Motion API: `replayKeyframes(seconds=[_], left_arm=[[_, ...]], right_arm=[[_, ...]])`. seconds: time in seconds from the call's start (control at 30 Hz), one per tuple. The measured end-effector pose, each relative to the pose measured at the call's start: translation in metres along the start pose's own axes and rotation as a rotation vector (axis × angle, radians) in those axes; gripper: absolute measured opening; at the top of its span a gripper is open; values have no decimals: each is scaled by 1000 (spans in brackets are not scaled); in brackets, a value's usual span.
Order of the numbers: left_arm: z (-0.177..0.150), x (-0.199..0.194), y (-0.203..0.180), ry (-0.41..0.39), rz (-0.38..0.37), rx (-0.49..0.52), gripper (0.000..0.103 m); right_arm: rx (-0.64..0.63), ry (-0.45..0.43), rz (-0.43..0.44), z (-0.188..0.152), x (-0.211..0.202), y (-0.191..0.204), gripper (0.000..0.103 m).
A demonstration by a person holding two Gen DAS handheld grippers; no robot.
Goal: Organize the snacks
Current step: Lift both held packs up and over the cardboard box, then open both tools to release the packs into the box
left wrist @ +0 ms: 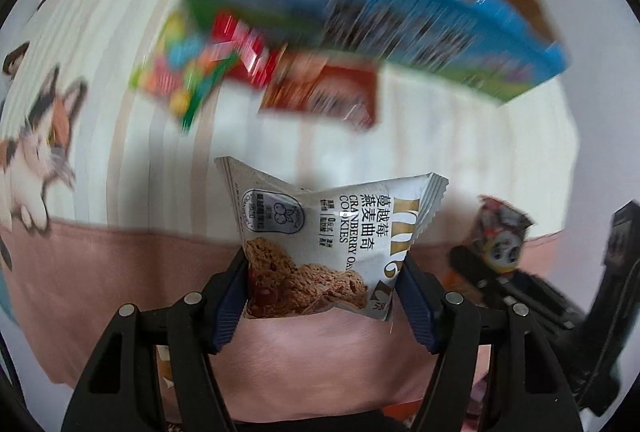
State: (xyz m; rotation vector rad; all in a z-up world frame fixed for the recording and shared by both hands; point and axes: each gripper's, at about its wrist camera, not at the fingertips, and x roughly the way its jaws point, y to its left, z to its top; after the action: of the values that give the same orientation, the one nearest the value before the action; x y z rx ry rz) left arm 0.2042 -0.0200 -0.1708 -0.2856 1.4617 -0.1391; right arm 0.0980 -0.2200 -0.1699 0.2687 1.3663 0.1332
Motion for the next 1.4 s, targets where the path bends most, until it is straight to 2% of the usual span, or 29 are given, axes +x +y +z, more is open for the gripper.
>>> replayKeyframes(seconds=[0.13, 0.2, 0.33, 0.47, 0.63, 0.8, 0.97, 1.03, 1.07, 1.1, 1.13, 1.2, 1.4], left_arm=[[41, -43, -23, -51, -91, 15, 66], [67, -59, -37, -65, -138, 23, 66], [126, -74, -65, -63, -178, 49, 67], [182, -60, -81, 17, -206, 25, 67], [228, -20, -84, 129, -240, -48, 67], [246, 10, -85, 200, -251, -86, 67], [250, 38, -86, 302, -252, -103, 67], [249, 47, -87, 329, -252, -95, 72], [249, 50, -87, 331, -248, -91, 76], [247, 52, -87, 329, -236, -84, 85], [246, 53, -86, 331, -234, -82, 90], [244, 53, -85, 331, -242, -90, 93], [239, 42, -80, 301, -247, -94, 96]], right_arm=[[-2, -68, 75, 36, -41, 18, 47], [-17, -110, 107, 65, -67, 29, 47], [-57, -154, 121, 117, -101, 43, 47], [-93, -152, 62, 168, -111, 45, 47], [-72, -74, 20, 220, -88, 39, 47], [-56, -1, -22, 249, -57, 29, 47], [-18, 61, -25, 252, -40, 19, 49], [3, 79, -40, 255, -34, 15, 61], [6, 82, -57, 256, -33, 15, 80], [2, 82, -69, 258, -32, 15, 93], [-2, 80, -68, 257, -36, 17, 94], [-7, 88, -83, 256, -36, 18, 94], [-28, 95, -102, 252, -32, 22, 96]])
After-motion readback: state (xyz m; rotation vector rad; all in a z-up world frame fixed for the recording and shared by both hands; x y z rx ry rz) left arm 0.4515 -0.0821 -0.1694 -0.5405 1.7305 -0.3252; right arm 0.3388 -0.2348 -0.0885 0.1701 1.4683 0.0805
